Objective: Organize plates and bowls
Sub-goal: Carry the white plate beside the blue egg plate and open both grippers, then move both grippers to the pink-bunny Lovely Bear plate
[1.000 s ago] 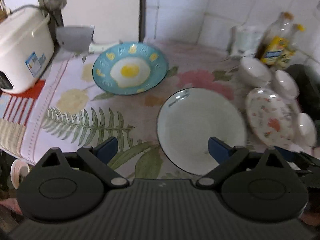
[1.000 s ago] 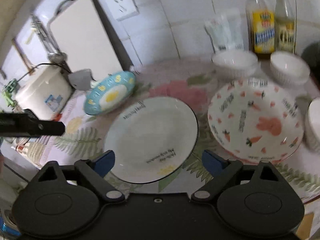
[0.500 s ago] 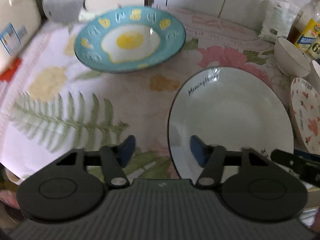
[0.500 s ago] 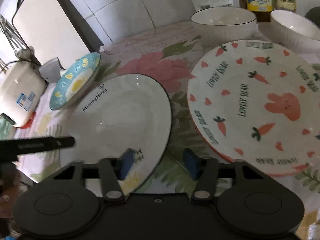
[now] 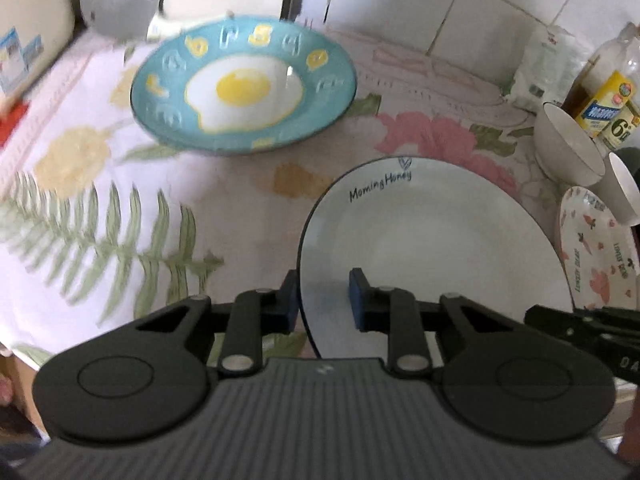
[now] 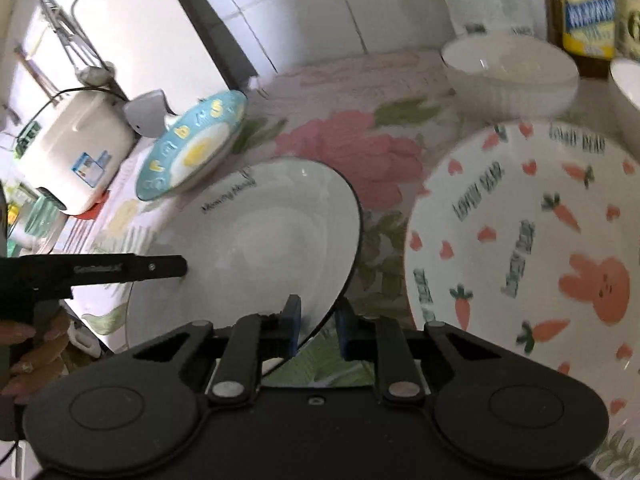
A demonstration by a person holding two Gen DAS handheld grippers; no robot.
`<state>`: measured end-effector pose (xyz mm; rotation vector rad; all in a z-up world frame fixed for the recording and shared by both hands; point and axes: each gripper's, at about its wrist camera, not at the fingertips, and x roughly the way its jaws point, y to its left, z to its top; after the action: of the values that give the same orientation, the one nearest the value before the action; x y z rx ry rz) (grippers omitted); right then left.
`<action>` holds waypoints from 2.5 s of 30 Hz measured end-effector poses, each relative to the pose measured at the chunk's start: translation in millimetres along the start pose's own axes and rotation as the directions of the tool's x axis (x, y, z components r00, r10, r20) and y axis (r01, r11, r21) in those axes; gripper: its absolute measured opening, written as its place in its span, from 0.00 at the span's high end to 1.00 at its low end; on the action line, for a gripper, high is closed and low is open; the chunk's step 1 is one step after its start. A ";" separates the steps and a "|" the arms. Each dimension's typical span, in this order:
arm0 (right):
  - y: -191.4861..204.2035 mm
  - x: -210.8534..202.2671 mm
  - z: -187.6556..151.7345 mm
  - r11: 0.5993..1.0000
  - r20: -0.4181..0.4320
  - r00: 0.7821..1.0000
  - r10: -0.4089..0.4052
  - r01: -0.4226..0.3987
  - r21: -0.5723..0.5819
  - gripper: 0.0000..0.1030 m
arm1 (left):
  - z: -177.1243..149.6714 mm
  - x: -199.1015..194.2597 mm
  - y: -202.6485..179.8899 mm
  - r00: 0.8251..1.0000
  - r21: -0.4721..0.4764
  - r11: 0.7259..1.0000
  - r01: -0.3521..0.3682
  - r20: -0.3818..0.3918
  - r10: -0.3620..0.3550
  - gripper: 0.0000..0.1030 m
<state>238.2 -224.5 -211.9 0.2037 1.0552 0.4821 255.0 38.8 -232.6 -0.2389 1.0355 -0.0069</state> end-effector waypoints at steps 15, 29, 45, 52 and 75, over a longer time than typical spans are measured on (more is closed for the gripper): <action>-10.3 -4.7 91.2 0.994 0.104 0.995 -0.001 0.013 -0.111 0.76 | 80.9 7.5 -17.5 0.993 -0.011 1.000 0.004 0.120 -0.003 0.76; -55.6 29.5 119.2 0.999 0.071 0.997 0.002 0.001 -0.053 0.74 | 116.4 59.1 -43.5 0.997 0.082 0.996 -0.028 0.068 0.022 0.76; -57.2 52.7 117.1 0.996 0.023 0.996 -0.084 0.085 -0.038 0.72 | 122.2 84.1 -44.9 0.992 -0.002 0.997 -0.078 -0.098 0.077 0.75; -51.1 47.3 114.9 0.986 0.010 0.986 -0.166 0.166 -0.006 0.70 | 125.2 57.8 -40.2 0.995 -0.051 0.998 -0.046 -0.092 0.042 0.69; 15.7 -152.0 65.9 0.979 0.183 0.962 -0.201 0.200 0.023 0.33 | 88.0 -125.1 -105.7 0.990 0.273 0.957 0.098 -0.125 -0.066 0.56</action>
<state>230.2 -278.3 -54.6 0.1403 0.8838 0.2718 277.2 -32.4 -62.3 -0.0245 1.1252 -0.2431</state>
